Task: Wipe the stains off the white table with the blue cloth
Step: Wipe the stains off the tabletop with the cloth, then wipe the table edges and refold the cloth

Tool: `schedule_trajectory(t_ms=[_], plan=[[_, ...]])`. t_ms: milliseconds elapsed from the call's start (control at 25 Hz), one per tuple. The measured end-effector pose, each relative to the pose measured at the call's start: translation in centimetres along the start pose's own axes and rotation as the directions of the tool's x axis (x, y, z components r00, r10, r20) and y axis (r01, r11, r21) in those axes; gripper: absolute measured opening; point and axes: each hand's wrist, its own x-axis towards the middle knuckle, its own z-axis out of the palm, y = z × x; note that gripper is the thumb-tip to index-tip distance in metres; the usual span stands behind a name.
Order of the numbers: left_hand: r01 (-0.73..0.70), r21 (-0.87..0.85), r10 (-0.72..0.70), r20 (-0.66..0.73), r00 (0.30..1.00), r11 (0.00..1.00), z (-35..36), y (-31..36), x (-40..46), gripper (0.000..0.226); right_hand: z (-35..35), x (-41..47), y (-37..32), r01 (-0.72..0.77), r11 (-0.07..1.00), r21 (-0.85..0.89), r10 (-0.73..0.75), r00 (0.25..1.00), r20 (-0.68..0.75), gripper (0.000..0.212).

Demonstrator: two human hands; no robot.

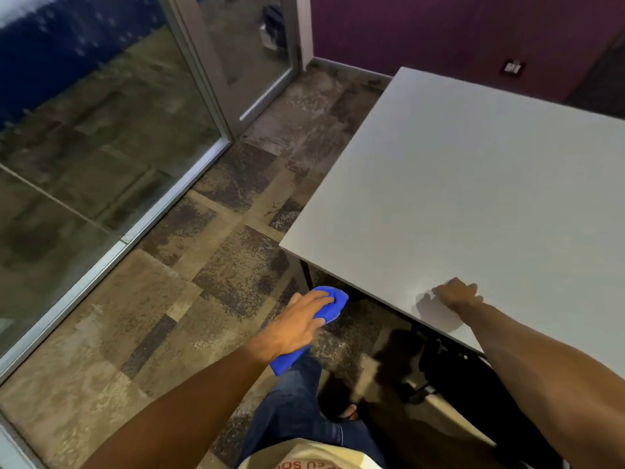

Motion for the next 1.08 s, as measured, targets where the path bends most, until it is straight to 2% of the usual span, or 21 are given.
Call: schedule_trajectory(t_ms=[120,240,360,480,520,600,680,720,800,880,1000,1080], plan=[[0.115,-0.231,-0.148,-0.133,0.980,0.966,-0.7,-0.3,-2.4,0.057,0.4,-2.4,-1.7,0.076,0.996,0.037,-0.079,0.995,0.068,0.036],[0.249,-0.461,-0.386,-0.232,0.893,0.852,-1.4,-1.3,-4.6,0.056,1.5,-4.4,-3.5,0.204,0.979,0.002,-0.203,0.974,0.100,0.027],[0.297,-0.549,-0.485,-0.235,0.842,0.781,-1.6,-3.1,-6.8,0.052,3.2,-5.9,-4.4,0.160,0.986,-0.051,-0.151,0.977,0.151,0.052],[0.297,-0.625,-0.534,-0.231,0.813,0.722,-1.2,-5.3,-8.2,0.048,4.2,-7.6,-5.1,0.172,0.982,-0.075,-0.162,0.979,0.122,0.055],[0.288,-0.677,-0.563,-0.226,0.795,0.678,-1.1,-6.3,-8.6,0.044,4.4,-8.1,-5.7,0.183,0.980,-0.078,-0.174,0.978,0.116,0.055],[0.225,-0.834,-0.636,-0.181,0.751,0.504,-1.2,-8.3,-8.8,0.038,5.3,-9.3,-6.5,0.182,0.981,-0.069,-0.175,0.981,0.088,0.063],[0.131,-0.932,-0.664,-0.137,0.735,0.338,-1.2,-9.9,-8.7,0.036,6.8,-9.5,-6.8,0.173,0.983,-0.055,-0.169,0.983,0.069,0.074],[0.101,-0.949,-0.662,-0.130,0.738,0.299,-1.2,-10.8,-8.6,0.037,7.8,-9.5,-7.1,0.175,0.984,-0.039,-0.172,0.983,0.070,0.078],[0.079,-0.947,-0.637,-0.148,0.756,0.313,-0.6,-12.4,-8.3,0.040,9.3,-8.8,-6.8,0.188,0.982,-0.022,-0.187,0.982,0.040,0.084],[0.085,-0.920,-0.578,-0.168,0.799,0.384,-0.2,-14.5,-7.7,0.043,10.6,-7.4,-6.1,0.177,0.983,-0.043,-0.177,0.984,0.004,0.087],[0.048,-0.902,-0.509,-0.197,0.838,0.429,-0.2,-17.0,-6.5,0.046,12.8,-5.4,-4.8,0.166,0.968,-0.188,-0.175,0.984,-0.032,0.094],[-0.007,-0.906,-0.463,-0.223,0.858,0.423,-0.5,-18.0,-6.0,0.046,13.5,-4.6,-5.1,0.110,0.967,-0.232,-0.128,0.990,-0.065,0.103]])
